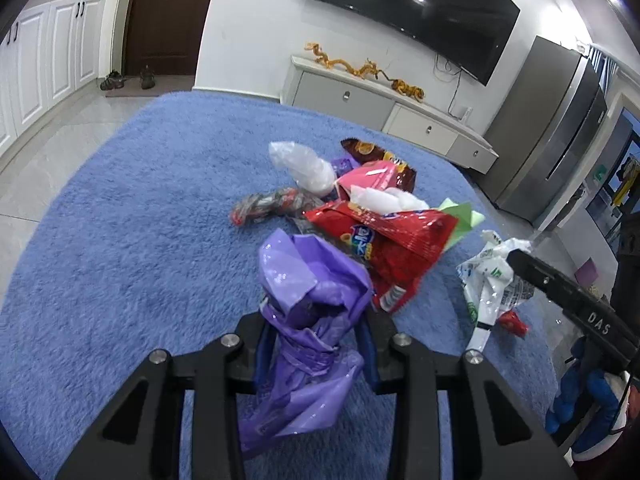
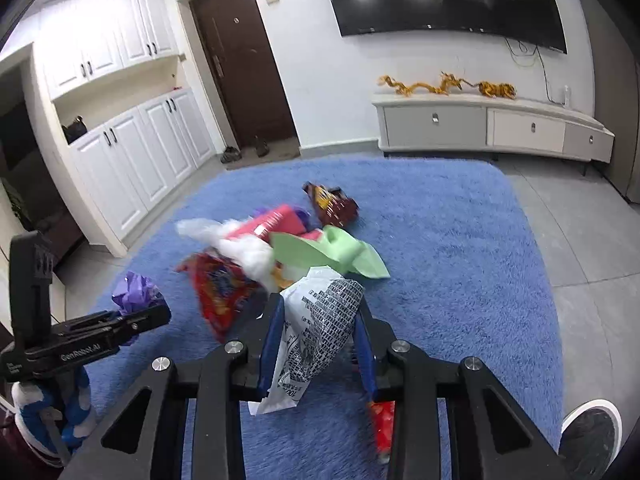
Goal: Collect trash
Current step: 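Grasp the purple bag with the left tool while the right tool grasps the white printed bag, then carry both bags over the trash bin and open both tools to drop them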
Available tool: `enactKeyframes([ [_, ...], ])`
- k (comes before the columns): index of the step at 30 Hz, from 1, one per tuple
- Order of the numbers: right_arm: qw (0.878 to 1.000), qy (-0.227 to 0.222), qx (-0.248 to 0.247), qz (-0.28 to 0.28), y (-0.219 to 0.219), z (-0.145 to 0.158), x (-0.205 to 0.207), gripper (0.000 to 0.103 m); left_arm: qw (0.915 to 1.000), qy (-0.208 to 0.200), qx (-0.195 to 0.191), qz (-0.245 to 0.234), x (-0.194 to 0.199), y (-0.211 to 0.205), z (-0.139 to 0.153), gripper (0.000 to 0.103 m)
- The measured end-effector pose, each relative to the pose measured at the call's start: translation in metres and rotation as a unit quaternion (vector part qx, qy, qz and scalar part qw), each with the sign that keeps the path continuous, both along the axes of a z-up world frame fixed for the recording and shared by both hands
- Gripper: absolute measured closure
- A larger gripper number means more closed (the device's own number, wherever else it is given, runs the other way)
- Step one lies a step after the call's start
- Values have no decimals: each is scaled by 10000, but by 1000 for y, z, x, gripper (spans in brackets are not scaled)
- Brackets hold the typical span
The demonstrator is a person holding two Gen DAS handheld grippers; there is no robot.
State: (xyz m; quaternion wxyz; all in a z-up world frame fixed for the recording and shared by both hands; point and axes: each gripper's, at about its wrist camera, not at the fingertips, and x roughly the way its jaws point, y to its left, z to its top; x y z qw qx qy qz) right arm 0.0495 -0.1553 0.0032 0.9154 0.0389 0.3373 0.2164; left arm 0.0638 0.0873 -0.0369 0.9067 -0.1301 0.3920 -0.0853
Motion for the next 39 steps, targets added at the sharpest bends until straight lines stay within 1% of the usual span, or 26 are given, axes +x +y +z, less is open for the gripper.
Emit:
enactKeyframes([
  [9,9978,-586,307,-11,-10,52,-34,71,9986,-529,-24,25,-36,4,45,69],
  [14,9957,-812,310,-335,-39,70,-53,71,9973,-704,-65,-175,-44,-12,66,69],
  [17,9935,-892,242,-669,-69,75,-63,71,9959,-782,-60,-457,-42,-37,76,69],
  [21,9882,-878,66,-1257,-121,73,-79,71,9910,-806,-2,-1066,-36,-91,86,69],
  [24,9800,-760,-146,-1832,-171,62,-95,71,9846,-715,-26,-1597,-32,-141,86,69],
  [26,9745,-637,-266,-2136,-198,52,-105,71,9784,-609,-87,-1973,-28,-177,84,69],
  [27,9713,-554,-298,-2295,-214,45,-110,71,9738,-544,-90,-2208,-26,-202,82,69],
  [29,9645,-406,-344,-2587,-243,31,-120,71,9667,-455,-61,-2516,-23,-238,77,69],
  [30,9611,-335,-369,-2717,-256,24,-124,71,9614,-378,-32,-2727,-21,-263,73,69],
  [35,9438,65,-306,-3291,-314,-19,-138,71,9418,-56,58,-3361,-14,-356,53,69],
  [38,9362,291,-264,-3493,-342,-44,-143,71,9298,97,174,-3675,-10,-410,38,67],
  [39,9346,349,-235,-3533,-349,-51,-143,71,9272,132,190,-3739,-10,-423,35,67],
])
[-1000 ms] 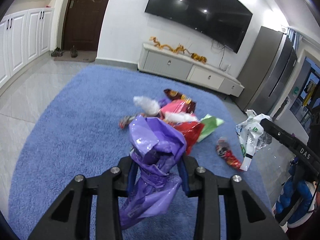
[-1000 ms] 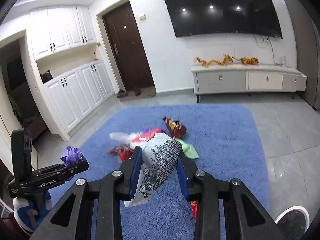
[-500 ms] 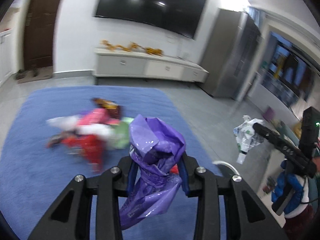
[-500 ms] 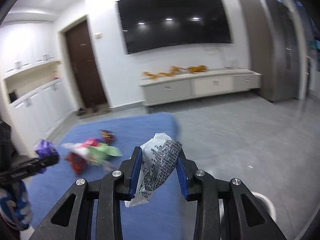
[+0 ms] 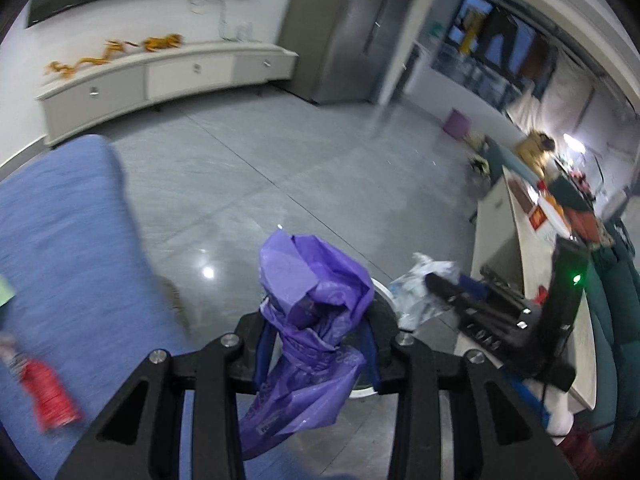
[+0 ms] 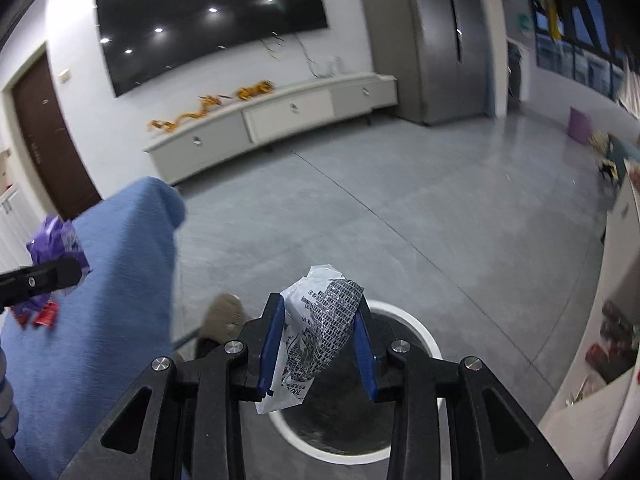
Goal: Collect trash
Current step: 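Carry both bags over the trash bin and open both tools to drop them, then return both tools to the wrapper pile on the rug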
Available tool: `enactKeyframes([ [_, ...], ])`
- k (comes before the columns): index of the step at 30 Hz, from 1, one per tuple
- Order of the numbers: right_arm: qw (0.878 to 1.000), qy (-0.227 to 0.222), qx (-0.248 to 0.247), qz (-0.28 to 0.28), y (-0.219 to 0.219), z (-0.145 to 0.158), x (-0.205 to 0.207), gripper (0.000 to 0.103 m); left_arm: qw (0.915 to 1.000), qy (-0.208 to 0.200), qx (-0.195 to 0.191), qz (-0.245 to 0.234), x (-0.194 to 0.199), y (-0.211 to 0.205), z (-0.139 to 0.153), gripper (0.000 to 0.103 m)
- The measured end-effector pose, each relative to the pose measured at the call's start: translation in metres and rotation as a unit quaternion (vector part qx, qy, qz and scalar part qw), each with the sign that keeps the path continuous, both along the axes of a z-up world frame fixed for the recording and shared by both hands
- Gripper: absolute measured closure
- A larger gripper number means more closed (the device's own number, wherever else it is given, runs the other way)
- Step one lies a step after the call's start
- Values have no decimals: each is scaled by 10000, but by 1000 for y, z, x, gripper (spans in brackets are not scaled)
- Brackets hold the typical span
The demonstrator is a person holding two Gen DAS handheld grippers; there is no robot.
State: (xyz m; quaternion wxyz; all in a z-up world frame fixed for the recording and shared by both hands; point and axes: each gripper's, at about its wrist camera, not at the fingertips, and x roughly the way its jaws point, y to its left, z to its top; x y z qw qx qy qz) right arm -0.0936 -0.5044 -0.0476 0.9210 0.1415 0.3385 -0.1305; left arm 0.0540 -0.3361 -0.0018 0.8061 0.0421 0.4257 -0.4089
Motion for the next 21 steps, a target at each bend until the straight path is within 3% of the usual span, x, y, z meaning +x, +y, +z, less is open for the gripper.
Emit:
enactKeyframes([
  [7,9986,336,326,-232,-37,-47,7,69,9981,469,58,-401,12,-78,-40,62],
  [9,9979,443,387,-270,-43,-57,11,61,9968,649,38,-466,14,-93,-50,55],
  [11,9973,511,431,-317,-48,-63,14,46,9959,762,18,-493,18,-102,-57,45],
  [12,9971,520,437,-344,-47,-64,15,45,9955,806,9,-503,19,-106,-59,43],
  [16,9960,568,514,-462,-53,-69,12,45,9953,831,46,-493,20,-114,-63,42],
  [21,9953,535,535,-609,-58,-65,6,45,9980,498,119,-382,12,-103,-51,42],
])
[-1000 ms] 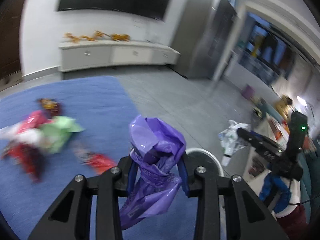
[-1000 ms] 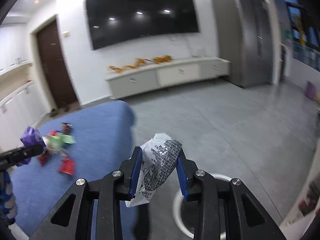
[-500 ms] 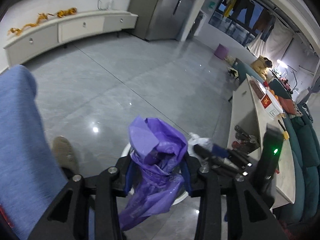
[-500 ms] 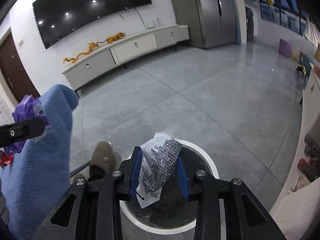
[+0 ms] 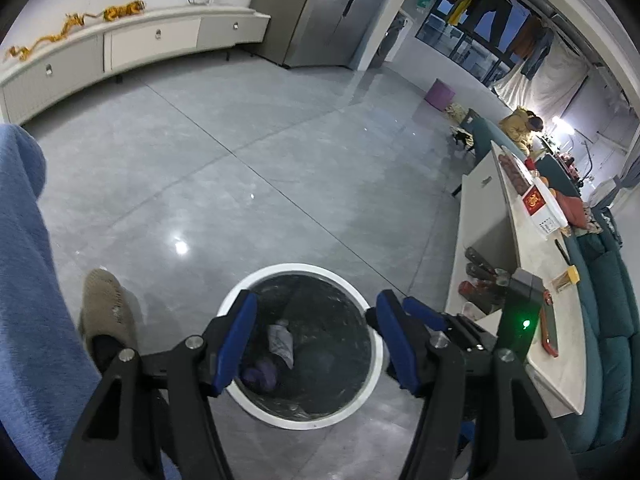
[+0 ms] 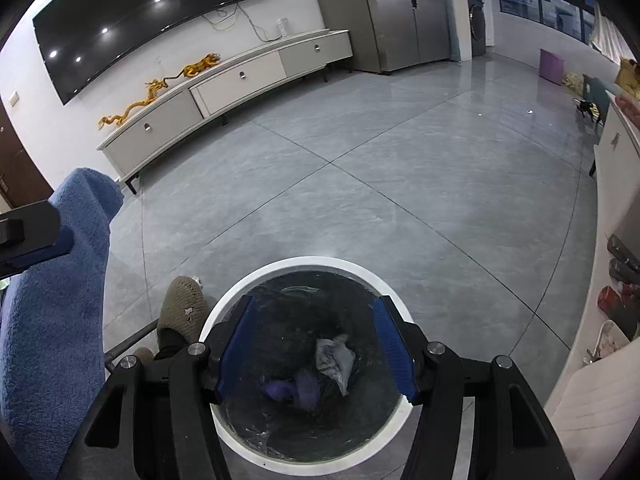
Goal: Collect trash
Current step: 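Return both tools to the wrapper pile on the rug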
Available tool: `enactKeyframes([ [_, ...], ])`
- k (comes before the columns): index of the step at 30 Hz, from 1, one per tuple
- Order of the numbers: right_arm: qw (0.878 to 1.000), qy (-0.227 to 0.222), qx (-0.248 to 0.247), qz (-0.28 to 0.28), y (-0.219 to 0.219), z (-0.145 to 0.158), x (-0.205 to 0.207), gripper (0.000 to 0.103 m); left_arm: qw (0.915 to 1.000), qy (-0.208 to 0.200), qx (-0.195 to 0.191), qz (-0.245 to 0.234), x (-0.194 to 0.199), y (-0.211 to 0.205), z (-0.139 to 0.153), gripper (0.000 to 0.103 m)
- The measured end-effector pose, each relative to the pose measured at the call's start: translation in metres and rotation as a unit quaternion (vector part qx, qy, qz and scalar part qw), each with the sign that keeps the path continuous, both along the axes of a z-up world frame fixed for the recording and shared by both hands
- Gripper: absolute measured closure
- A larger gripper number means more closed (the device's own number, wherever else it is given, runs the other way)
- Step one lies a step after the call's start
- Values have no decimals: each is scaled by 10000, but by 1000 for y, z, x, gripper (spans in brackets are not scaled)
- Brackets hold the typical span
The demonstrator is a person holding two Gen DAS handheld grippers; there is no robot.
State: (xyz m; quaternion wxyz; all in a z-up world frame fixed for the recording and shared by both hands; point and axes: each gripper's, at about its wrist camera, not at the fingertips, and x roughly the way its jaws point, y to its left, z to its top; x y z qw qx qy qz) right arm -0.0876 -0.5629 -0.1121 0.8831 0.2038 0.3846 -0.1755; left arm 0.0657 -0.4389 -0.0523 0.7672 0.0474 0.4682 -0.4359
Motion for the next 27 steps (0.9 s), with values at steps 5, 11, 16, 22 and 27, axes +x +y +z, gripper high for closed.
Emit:
enactKeyframes([
  [5,9997,-180,-126,-92,4,17,-11,45,9994,-259,-82,209,-5,23,21,42],
  [11,9981,-514,-340,-65,23,53,-23,45,9963,-667,-240,479,-15,64,53,42],
  [16,9949,-827,-579,95,47,89,-30,45,9911,-1040,-355,757,-23,113,79,42],
  [22,9894,-1158,-772,410,85,127,-31,45,9793,-1406,-417,1395,-29,195,100,42],
  [27,9834,-1309,-894,883,125,151,-19,45,9654,-1493,-473,2087,-27,272,106,42],
])
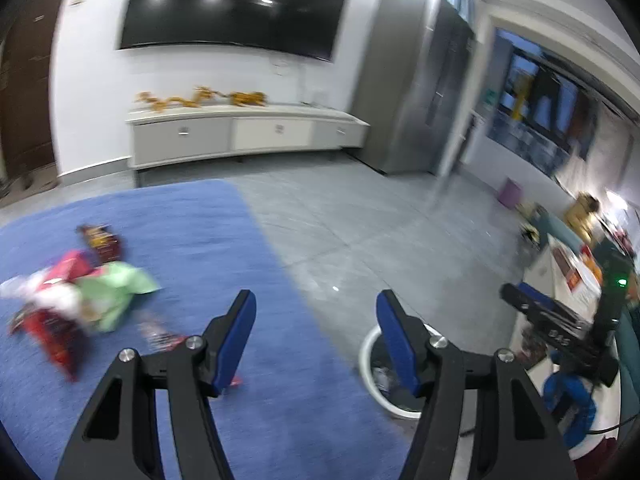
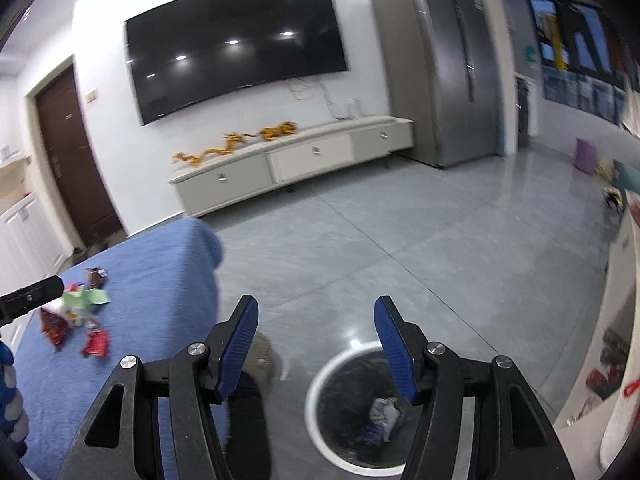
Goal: Collect trash
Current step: 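Return both tools to the wrapper pile on the rug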
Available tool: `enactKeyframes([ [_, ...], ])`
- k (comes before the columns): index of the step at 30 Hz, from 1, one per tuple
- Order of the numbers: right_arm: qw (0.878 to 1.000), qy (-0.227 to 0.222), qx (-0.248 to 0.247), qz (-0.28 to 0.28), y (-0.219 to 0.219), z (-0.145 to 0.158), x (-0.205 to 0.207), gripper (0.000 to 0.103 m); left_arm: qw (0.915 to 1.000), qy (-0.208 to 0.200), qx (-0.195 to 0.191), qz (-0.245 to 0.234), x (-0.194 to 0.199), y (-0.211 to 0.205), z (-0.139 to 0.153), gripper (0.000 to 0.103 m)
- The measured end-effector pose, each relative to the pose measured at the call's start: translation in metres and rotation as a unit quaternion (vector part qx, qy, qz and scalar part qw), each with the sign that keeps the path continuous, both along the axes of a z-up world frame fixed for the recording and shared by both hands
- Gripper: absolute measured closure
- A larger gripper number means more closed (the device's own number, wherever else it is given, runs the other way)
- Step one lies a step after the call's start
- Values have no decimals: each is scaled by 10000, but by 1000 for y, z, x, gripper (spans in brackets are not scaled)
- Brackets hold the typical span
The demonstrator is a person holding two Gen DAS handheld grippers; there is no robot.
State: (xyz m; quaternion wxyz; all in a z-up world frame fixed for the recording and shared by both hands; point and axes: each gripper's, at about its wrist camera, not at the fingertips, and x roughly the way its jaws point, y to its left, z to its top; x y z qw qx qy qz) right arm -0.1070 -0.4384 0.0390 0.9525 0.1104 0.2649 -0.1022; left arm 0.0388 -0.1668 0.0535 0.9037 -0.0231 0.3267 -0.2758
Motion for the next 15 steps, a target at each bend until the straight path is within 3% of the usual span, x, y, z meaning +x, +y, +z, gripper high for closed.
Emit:
enactKeyframes([
  [6,9971,-31,-179,740,60,13,23,45,9949,-91,115,993,9,82,-11,42],
  [12,9892,130,-194,1450,115,5,54,45,9823,261,164,1849,28,151,-39,42],
  [15,9829,233,-148,1822,139,-3,73,45,9782,325,155,2047,33,169,-49,42],
])
